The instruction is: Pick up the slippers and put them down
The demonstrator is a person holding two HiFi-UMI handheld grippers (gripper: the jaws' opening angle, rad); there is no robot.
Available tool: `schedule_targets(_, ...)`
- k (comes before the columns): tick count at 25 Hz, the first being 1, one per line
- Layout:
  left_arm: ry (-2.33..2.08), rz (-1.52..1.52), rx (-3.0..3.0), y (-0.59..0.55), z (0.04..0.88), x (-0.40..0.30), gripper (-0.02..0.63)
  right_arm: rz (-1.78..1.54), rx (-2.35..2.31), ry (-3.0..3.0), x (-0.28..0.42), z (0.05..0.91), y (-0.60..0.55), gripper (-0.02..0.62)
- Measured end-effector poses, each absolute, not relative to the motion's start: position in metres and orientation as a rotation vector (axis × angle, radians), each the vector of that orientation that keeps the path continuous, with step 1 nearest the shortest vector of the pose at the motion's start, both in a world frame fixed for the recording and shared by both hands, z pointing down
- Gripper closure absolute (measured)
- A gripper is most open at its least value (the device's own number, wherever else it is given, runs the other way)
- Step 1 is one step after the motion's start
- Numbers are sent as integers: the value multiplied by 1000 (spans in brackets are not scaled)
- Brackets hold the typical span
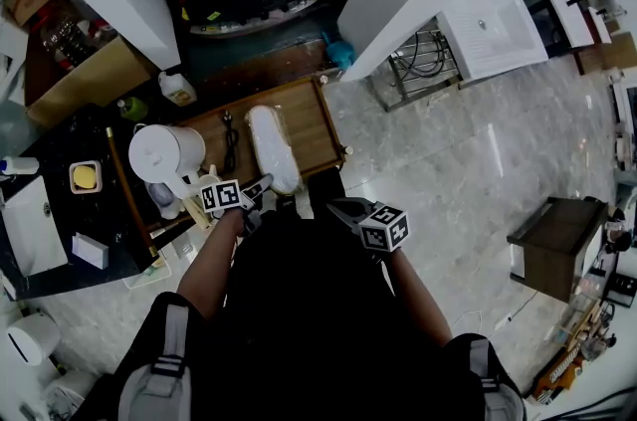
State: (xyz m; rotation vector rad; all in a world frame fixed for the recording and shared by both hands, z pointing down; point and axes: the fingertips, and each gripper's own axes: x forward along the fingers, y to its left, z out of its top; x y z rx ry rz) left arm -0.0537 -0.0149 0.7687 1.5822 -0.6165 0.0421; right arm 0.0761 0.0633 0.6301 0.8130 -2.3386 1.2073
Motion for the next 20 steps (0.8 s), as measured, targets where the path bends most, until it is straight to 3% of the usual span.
schedule_targets(14, -730, 145, 1531, -17, 792, -57, 515, 1228, 808, -2336, 85, 630, 66, 588)
schedule_targets(20, -768, 198, 1524, -15, 799, -61, 484, 1215, 810, -2328, 89, 631, 68, 588)
